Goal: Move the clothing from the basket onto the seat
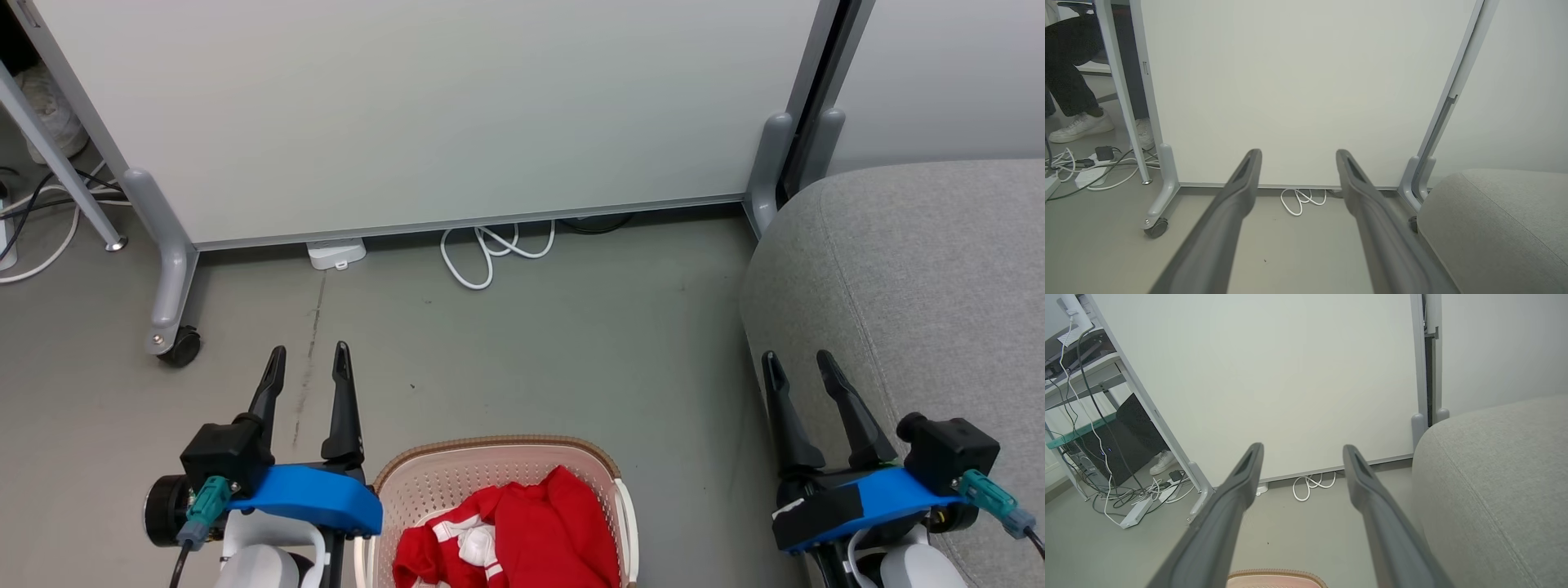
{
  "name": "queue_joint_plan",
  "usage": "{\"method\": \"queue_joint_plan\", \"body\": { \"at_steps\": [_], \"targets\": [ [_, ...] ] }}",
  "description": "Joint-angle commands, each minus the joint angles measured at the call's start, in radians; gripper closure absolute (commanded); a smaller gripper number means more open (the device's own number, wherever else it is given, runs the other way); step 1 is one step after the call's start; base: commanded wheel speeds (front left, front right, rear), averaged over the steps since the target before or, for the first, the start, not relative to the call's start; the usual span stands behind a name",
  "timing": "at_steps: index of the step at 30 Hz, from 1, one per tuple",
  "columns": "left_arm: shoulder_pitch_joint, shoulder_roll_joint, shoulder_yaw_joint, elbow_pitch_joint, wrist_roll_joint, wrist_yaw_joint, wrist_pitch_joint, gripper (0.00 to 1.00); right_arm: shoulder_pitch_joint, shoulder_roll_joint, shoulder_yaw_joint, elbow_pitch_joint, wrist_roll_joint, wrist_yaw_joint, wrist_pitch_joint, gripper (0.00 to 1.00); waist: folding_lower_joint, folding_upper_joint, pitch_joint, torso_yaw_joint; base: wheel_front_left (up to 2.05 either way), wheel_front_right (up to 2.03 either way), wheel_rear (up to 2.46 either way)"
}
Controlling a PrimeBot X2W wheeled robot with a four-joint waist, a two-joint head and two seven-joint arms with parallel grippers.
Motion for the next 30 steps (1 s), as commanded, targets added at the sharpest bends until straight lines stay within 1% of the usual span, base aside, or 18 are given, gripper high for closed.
{"method": "queue_joint_plan", "body": {
  "at_steps": [1,11,30],
  "targets": [
    [-0.017,0.006,-0.007,-0.003,0.028,0.005,-0.011,0.0,-0.018,-0.007,0.003,-0.01,-0.029,0.002,-0.012,0.0,0.0,0.0,0.001,0.0,0.0,0.0,0.0],
    [-0.018,0.006,-0.017,0.001,0.11,0.013,-0.031,0.0,-0.023,-0.008,0.002,-0.015,-0.108,0.002,-0.032,0.0,0.0,0.0,0.009,0.0,0.0,0.0,0.0],
    [-0.025,-0.017,-0.007,0.041,0.224,-0.023,-0.065,0.0,-0.023,-0.008,0.006,-0.009,-0.232,0.002,-0.066,0.0,0.0,0.0,0.013,0.01,0.0,0.0,0.0]
  ]
}}
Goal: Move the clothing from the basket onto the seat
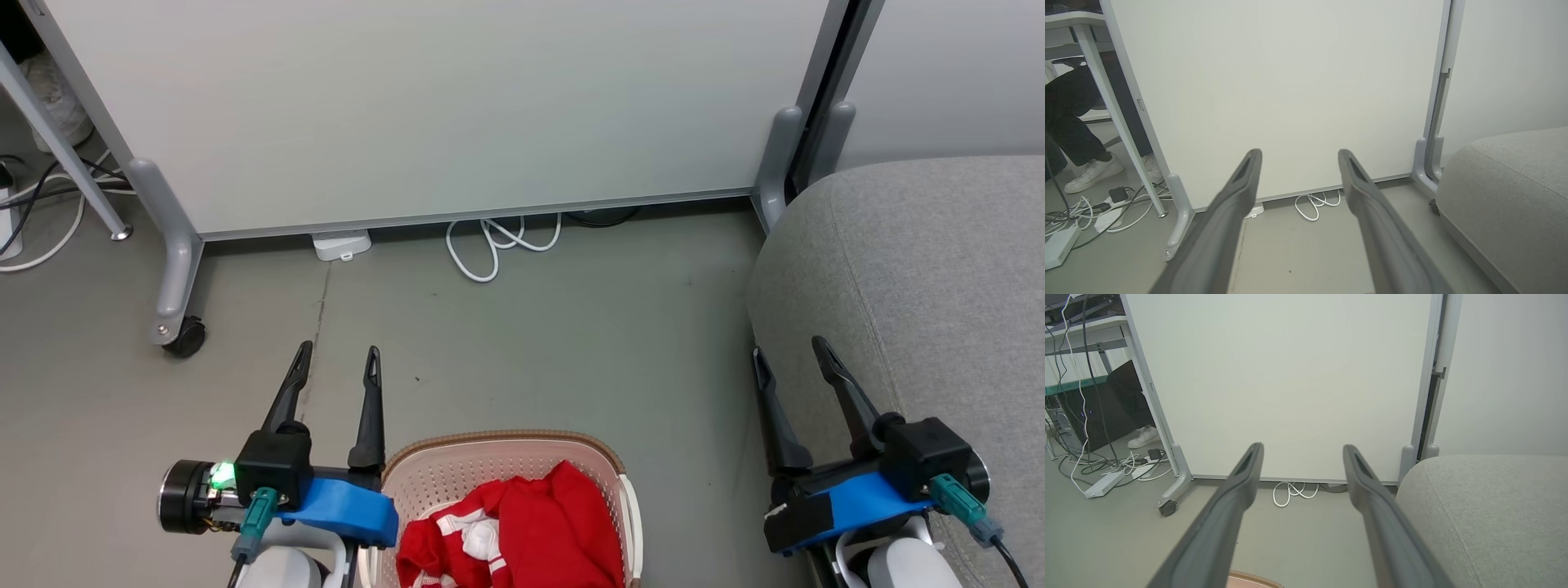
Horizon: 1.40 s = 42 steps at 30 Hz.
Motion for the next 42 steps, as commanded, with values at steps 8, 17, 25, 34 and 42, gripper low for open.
{"method": "queue_joint_plan", "body": {
  "at_steps": [8,17,25,34,42],
  "targets": [
    [-0.011,-0.006,0.01,0.012,0.058,-0.016,-0.018,0.0,-0.009,-0.006,0.004,0.009,-0.056,0.003,-0.018,0.0,0.0,0.0,-0.004,0.004,0.0,0.0,0.0],
    [0.001,-0.025,0.04,0.025,0.027,-0.05,-0.017,0.0,-0.003,-0.006,-0.002,0.021,-0.019,0.002,-0.018,0.0,0.0,0.0,-0.007,0.004,0.0,0.0,0.0],
    [-0.001,-0.034,0.062,0.03,0.036,-0.064,-0.017,0.0,-0.009,-0.006,-0.003,0.029,-0.006,0.003,-0.018,0.0,0.0,0.0,-0.007,0.007,0.0,0.0,0.0],
    [0.003,-0.04,0.071,0.033,0.048,-0.075,-0.017,0.0,-0.014,-0.006,0.006,0.037,-0.004,0.003,-0.018,0.0,0.0,0.0,-0.008,0.006,0.0,0.0,0.0],
    [-0.023,-0.044,0.062,0.054,0.059,-0.092,-0.017,0.0,-0.027,-0.006,0.013,0.031,-0.025,0.002,-0.018,0.0,0.0,0.0,0.007,-0.005,0.0,0.0,0.0]
  ]
}}
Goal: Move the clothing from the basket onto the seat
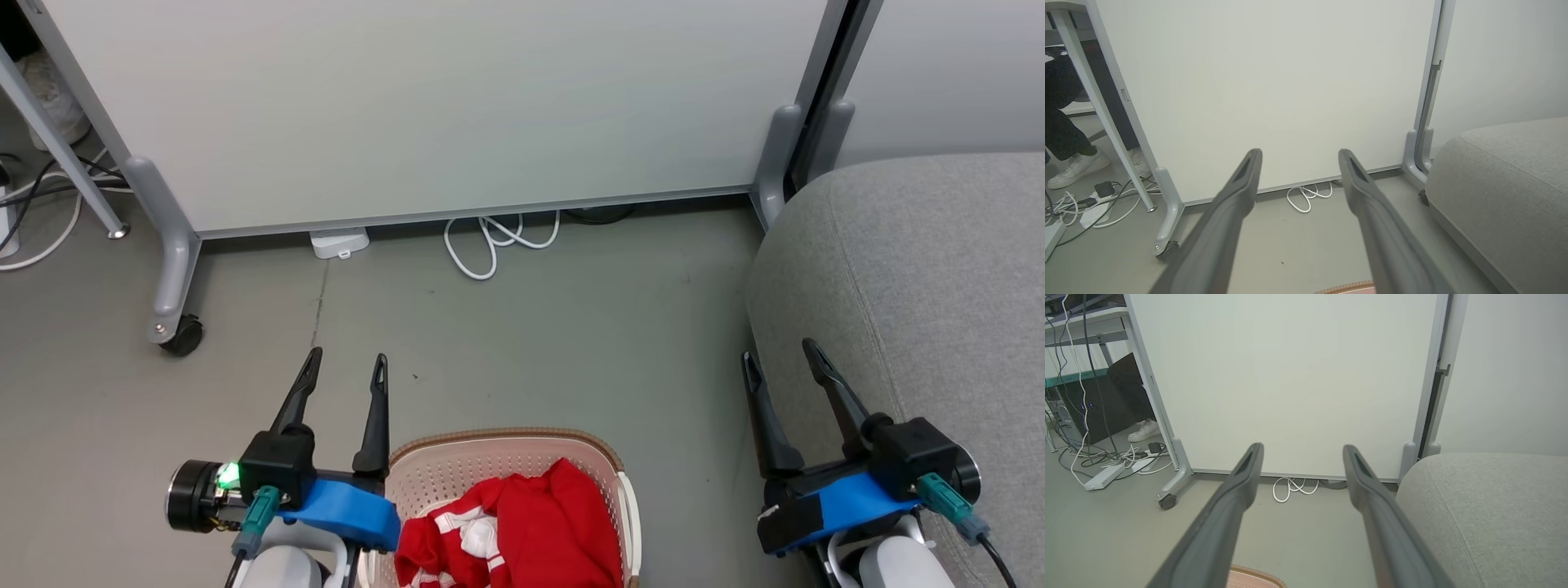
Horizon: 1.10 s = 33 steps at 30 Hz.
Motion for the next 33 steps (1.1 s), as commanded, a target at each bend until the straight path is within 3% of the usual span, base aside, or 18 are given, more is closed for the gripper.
{"method": "queue_joint_plan", "body": {
  "at_steps": [1,12,33],
  "targets": [
    [-0.027,-0.001,-0.004,0.005,0.005,-0.007,-0.003,0.0,-0.022,-0.005,0.004,-0.004,-0.01,0.002,-0.003,0.0,0.0,0.0,0.01,-0.007,0.0,0.0,0.0],
    [-0.136,0.004,-0.033,0.115,0.025,-0.038,-0.003,0.0,-0.076,-0.005,0.004,-0.036,-0.044,0.002,-0.003,0.0,0.0,0.0,0.107,-0.062,0.0,0.0,0.0],
    [-0.419,0.016,-0.17,0.501,0.01,-0.077,-0.003,0.0,-0.263,-0.004,0.033,-0.109,-0.043,0.002,-0.003,0.0,0.0,0.0,0.447,-0.154,0.0,0.0,0.0]
  ]
}}
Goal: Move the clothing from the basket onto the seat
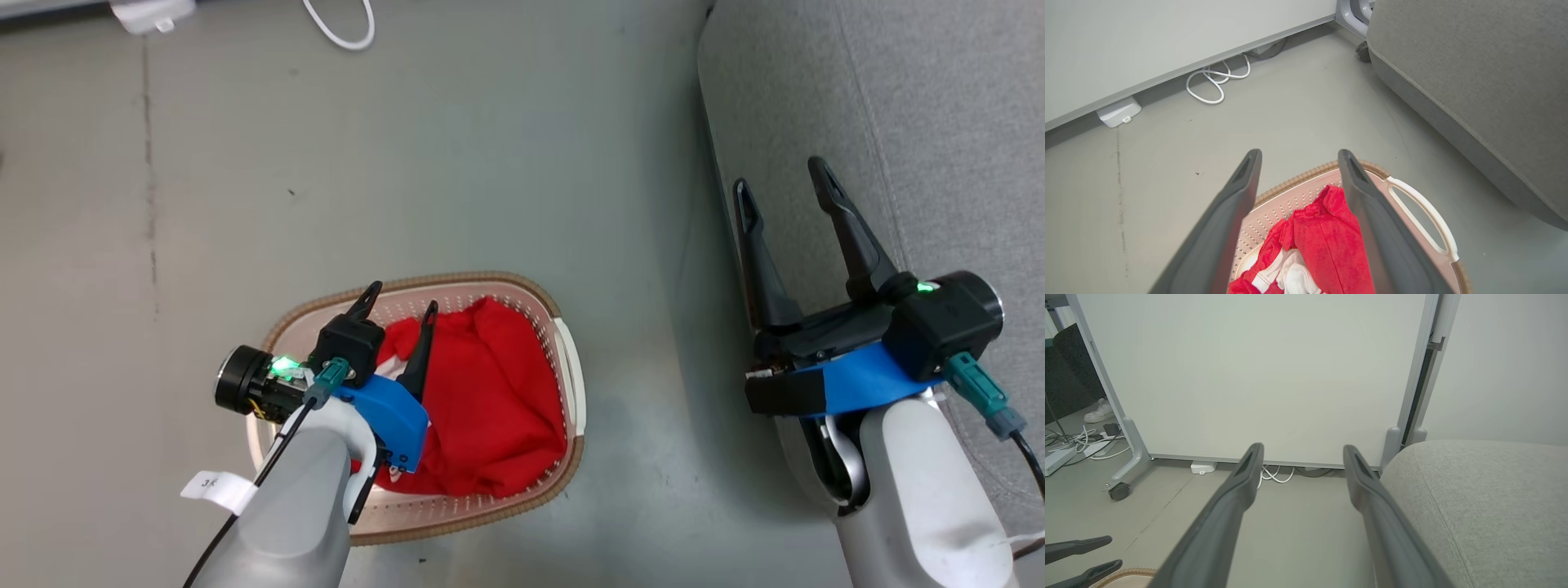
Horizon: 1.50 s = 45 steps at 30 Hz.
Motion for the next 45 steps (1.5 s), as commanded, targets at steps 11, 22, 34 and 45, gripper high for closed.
{"method": "queue_joint_plan", "body": {
  "at_steps": [11,22,34,45],
  "targets": [
    [-0.125,-0.008,-0.161,0.255,-0.156,-0.008,0.02,0.0,-0.082,-0.003,0.016,-0.03,-0.018,0.002,-0.003,0.0,-0.0002,0.0,0.175,-0.031,0.0,0.0,0.0],
    [-0.156,-0.013,-0.337,0.309,-0.432,-0.008,0.199,0.0,-0.12,-0.003,0.024,-0.051,-0.023,0.002,-0.003,0.0,-0.0002,0.0,0.281,-0.031,0.0,0.0,0.0],
    [-0.195,0.028,-0.473,0.241,-0.697,-0.008,0.336,0.0,-0.141,-0.003,0.025,-0.078,-0.025,0.002,-0.003,0.0,-0.0002,0.0,0.365,-0.03,0.0,0.0,0.0],
    [-0.278,0.037,-0.601,0.25,-0.798,-0.008,0.325,0.0,-0.145,-0.003,0.013,-0.095,-0.02,0.002,-0.003,0.0,-0.0002,0.0,0.424,-0.034,0.0,0.0,0.0]
  ]
}}
